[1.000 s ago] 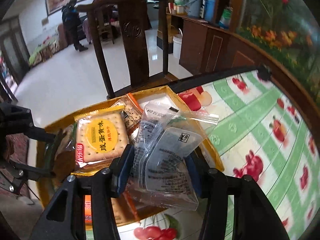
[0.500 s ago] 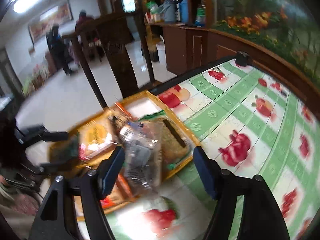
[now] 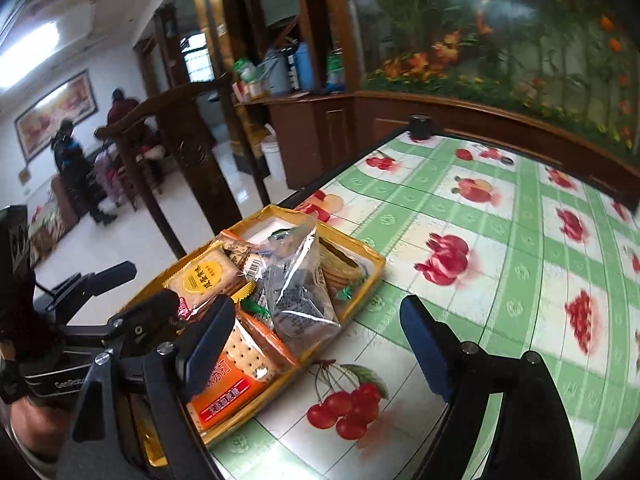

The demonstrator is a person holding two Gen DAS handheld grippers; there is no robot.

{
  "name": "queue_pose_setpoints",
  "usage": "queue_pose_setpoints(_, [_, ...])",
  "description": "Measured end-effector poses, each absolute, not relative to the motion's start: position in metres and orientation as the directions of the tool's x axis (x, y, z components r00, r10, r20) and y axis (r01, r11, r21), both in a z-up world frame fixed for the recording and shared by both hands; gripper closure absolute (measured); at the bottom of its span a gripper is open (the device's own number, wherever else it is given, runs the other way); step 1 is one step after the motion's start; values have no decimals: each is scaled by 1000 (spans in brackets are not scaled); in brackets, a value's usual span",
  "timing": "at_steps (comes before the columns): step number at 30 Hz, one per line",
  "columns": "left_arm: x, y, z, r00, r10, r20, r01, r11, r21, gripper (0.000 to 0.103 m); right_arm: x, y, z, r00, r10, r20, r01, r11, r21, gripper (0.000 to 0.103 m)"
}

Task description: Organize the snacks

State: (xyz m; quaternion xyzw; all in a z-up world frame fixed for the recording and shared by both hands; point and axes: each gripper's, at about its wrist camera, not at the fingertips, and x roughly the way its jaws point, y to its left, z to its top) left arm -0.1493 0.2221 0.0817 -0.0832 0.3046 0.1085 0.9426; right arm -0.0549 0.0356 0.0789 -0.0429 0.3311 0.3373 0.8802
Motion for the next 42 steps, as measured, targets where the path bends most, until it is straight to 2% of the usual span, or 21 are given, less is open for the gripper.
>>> queue_pose_setpoints(6, [-150,221,80,778,172,-605,-275,958,-81,10,-64,32,75,599,536,-596,-580,803,139,18])
queue_pose_setpoints(13, [-154,213,82,759,278,-588,-332,943,17,10,-72,36,70,606,524,-598,-578,807,121,18])
queue_pose_setpoints(16, [-155,212,83,765,267,-587,-321,947,12,8,-74,40,69,601,521,-606,-585,803,109,18])
queue_pose_setpoints(20, [-154,206,82,752,306,-584,-326,942,74,8,-76,43,67,601,511,-615,-589,803,92,18])
queue_pose_setpoints(24, [-152,208,81,756,268,-597,-309,950,35,8,-78,45,65,596,509,-621,-592,801,88,18])
queue_pose_setpoints(42, [-155,207,84,766,270,-583,-309,950,34,8,-81,49,64,591,504,-630,-600,797,75,18])
